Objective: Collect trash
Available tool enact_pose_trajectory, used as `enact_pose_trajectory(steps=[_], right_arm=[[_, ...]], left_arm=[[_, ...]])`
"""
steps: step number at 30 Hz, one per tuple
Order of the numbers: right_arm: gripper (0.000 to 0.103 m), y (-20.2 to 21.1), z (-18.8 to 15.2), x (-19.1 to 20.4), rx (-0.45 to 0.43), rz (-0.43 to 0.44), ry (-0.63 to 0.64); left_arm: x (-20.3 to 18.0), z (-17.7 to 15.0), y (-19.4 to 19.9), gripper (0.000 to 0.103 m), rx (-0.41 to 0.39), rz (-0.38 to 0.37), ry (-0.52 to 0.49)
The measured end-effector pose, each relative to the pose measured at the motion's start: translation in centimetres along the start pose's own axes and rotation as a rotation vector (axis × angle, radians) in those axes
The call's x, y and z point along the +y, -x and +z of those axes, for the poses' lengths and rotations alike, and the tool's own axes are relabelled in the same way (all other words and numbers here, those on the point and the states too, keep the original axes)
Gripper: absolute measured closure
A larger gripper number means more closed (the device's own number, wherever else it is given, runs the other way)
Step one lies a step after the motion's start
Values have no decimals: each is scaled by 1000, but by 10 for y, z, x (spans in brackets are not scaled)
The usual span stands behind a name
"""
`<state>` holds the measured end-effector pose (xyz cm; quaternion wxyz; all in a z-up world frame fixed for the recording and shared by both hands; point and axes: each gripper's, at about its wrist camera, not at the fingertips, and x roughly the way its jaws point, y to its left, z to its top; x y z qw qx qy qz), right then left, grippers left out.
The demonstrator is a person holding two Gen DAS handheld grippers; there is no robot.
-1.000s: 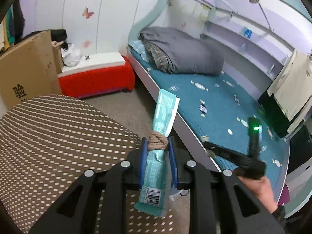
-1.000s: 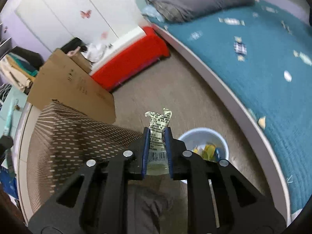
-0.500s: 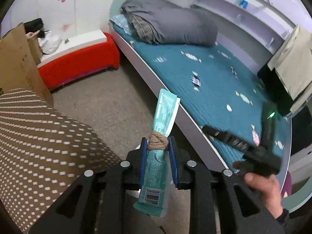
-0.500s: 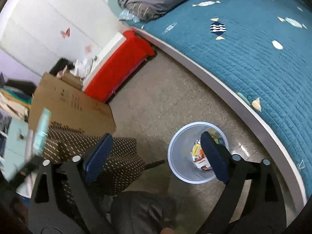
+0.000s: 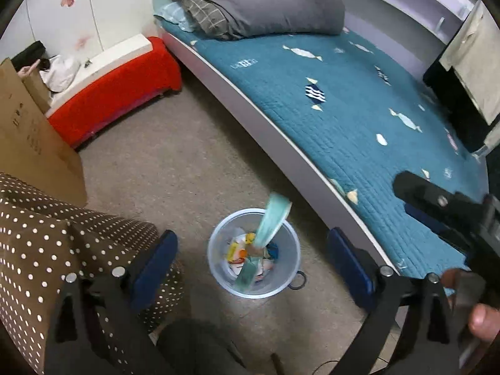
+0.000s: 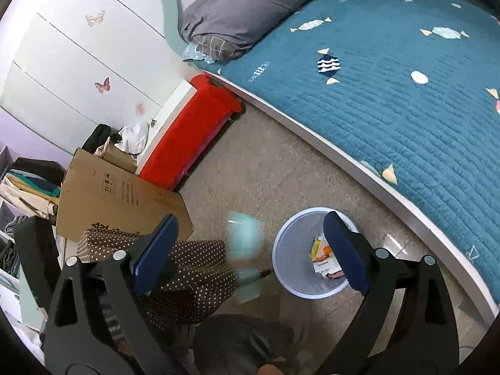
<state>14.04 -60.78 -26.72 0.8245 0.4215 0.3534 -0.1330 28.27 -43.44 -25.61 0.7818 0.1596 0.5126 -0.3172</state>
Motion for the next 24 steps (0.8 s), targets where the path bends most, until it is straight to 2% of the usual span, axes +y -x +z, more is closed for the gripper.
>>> enact_pose_trajectory(steps=[2,5,12,24], right_arm=[[11,3,-4,4,0,0,9],[7,7,-10,11,-2,5,23],[6,23,-27,50,-7,10,77],[6,87,-67,174,-50,113,299]], left_arm=[[3,-2,2,8,35,-8,5],[12,-5,17,8,10,11,19],[34,-26,87,8,-114,84,49],[74,-88,229,8,-372,198,164]])
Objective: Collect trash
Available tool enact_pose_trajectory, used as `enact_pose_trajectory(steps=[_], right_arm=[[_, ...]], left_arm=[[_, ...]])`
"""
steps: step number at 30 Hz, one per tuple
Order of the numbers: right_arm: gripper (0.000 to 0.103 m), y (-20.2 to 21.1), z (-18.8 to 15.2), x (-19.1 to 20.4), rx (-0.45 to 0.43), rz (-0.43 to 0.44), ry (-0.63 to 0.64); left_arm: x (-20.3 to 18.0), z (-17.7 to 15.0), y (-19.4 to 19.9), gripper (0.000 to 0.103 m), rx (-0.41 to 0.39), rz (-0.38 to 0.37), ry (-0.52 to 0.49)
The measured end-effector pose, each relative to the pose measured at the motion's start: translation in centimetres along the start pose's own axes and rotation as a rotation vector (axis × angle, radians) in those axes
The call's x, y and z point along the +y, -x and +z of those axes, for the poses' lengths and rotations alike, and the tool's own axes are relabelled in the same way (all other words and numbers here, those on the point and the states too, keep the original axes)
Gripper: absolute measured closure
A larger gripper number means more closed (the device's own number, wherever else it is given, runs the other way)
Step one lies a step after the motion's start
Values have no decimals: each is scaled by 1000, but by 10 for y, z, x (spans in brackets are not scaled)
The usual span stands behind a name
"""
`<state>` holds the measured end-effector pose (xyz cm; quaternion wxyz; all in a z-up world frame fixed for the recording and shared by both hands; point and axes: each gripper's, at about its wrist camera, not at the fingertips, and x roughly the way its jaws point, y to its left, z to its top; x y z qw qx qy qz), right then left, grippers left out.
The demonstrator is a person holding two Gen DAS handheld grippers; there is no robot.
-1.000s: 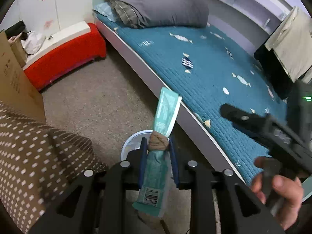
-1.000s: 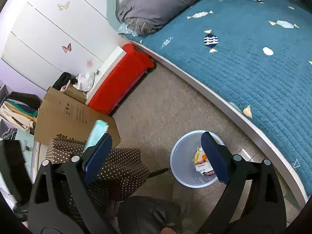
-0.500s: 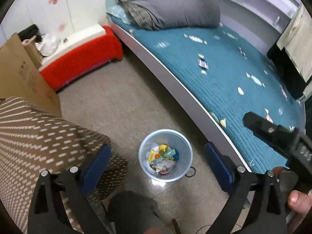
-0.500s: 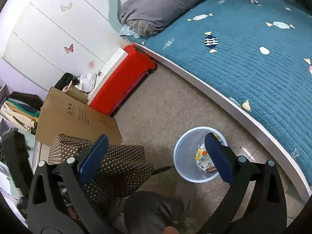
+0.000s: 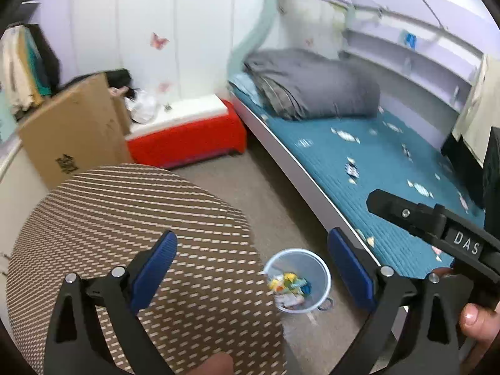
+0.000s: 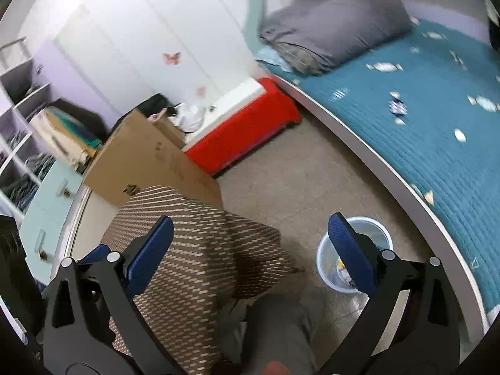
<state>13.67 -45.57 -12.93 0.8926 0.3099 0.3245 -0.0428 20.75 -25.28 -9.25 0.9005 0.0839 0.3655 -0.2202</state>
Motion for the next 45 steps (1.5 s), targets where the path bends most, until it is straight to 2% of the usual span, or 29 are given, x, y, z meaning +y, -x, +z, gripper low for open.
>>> enact_pose_trajectory(steps=[9,18,21,28,32,45], right_arm=[[6,40,-14,94,-53,-8,207],[6,94,-33,170,-203,-2,434],[6,111,-39,184,-256,-9,476],[6,149,-54,200,-373,-9,516],[6,162,-64,206,-414,-7,535],[6,189,-77,206,-481,5,557]], left_arm=[[62,-18,88,8,-152,119,100],[101,-34,177,5,-360,314,161],[107,-41,204,5,-411,348,189],[112,-57,241,5,-495,308,235],[104,-64,251,5,-518,319,210],[84,-74,281,5,-580,329,212]])
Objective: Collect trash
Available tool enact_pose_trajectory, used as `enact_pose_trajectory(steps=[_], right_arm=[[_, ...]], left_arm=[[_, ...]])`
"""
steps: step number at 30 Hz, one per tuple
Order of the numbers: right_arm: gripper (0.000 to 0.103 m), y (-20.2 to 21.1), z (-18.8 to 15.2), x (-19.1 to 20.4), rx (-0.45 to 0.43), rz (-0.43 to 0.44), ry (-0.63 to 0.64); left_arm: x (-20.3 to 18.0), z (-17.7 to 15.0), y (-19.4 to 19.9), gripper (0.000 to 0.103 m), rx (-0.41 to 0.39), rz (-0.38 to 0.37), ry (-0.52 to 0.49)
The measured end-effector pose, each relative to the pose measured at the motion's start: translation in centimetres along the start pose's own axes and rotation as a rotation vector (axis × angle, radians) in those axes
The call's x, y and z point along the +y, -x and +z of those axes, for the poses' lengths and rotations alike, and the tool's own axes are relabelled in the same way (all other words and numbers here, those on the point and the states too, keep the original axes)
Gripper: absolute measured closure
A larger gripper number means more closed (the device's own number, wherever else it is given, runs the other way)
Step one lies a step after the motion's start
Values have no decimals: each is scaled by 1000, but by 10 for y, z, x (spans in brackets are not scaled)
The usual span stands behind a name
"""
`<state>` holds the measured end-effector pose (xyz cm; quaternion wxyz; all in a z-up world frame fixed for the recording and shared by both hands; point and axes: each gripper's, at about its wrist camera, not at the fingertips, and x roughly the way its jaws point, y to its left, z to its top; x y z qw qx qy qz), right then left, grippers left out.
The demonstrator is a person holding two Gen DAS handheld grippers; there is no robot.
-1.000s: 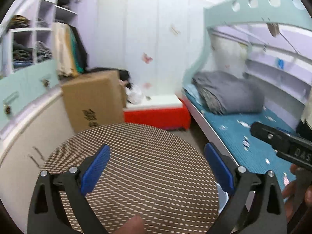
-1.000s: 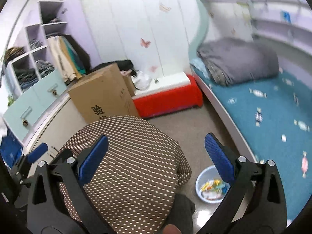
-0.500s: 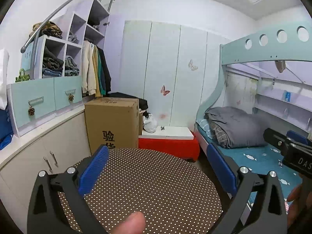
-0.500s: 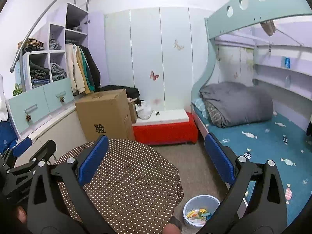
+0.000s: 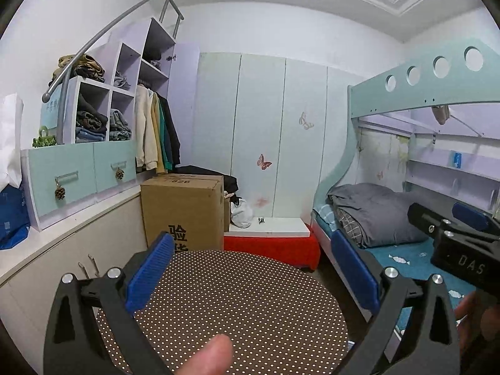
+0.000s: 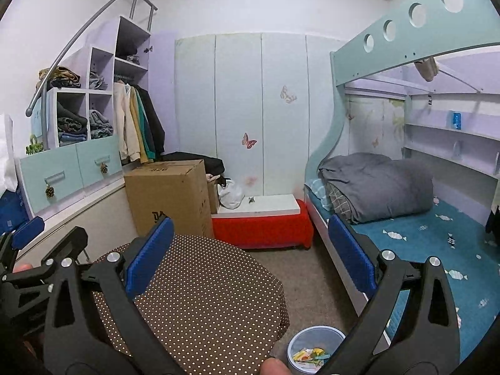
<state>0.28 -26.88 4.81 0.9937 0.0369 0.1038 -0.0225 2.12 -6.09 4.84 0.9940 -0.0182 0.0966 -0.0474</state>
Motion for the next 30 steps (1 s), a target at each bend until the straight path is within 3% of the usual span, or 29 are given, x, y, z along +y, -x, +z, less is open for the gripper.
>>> enact_pose_trajectory(steps=[30], right_arm=[[6,-4,-11,17,20,24,17]], left_arm=[[8,-10,-2,4,8,44,12]])
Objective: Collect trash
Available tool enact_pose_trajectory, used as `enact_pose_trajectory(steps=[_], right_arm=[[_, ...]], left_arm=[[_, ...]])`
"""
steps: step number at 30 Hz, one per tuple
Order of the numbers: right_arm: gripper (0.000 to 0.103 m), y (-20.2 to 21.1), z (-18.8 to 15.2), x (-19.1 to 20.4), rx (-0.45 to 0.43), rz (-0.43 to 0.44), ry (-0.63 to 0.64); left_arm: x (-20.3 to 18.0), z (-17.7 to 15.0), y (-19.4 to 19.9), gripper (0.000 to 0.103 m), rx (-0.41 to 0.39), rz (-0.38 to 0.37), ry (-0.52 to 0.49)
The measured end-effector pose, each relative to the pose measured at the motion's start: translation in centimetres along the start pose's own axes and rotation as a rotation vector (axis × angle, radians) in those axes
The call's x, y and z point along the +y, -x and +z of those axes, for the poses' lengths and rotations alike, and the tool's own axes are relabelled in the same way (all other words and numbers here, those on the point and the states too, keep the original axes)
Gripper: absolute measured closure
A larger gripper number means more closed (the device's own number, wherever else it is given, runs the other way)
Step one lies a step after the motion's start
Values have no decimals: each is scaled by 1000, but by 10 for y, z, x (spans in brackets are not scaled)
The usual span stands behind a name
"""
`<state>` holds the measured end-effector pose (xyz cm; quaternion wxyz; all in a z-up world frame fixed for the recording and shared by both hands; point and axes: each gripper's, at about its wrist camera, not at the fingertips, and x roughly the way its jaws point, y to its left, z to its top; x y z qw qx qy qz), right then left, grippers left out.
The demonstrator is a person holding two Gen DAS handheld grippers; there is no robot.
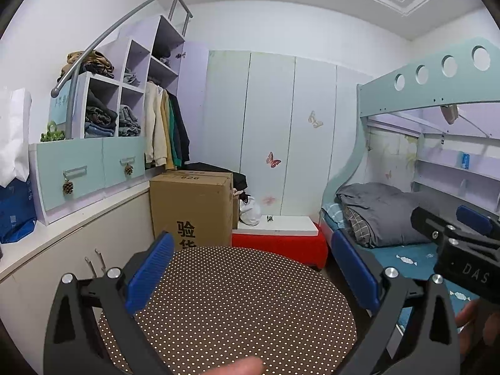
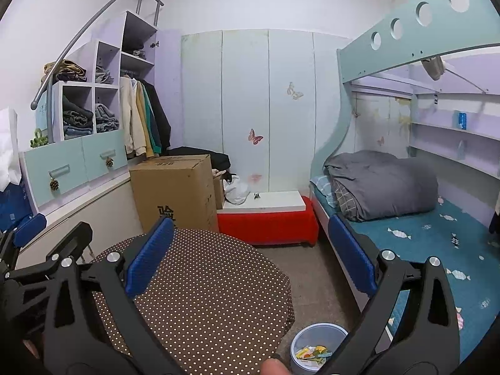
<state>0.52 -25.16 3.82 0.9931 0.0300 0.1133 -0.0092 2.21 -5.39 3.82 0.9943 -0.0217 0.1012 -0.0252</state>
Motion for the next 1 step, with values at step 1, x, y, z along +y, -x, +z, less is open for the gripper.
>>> enact_pose_trajectory(steps=[1], right_arm=[[6,0,0,0,0,2,-2]], left_arm=[[0,0,0,4,0,2,2]])
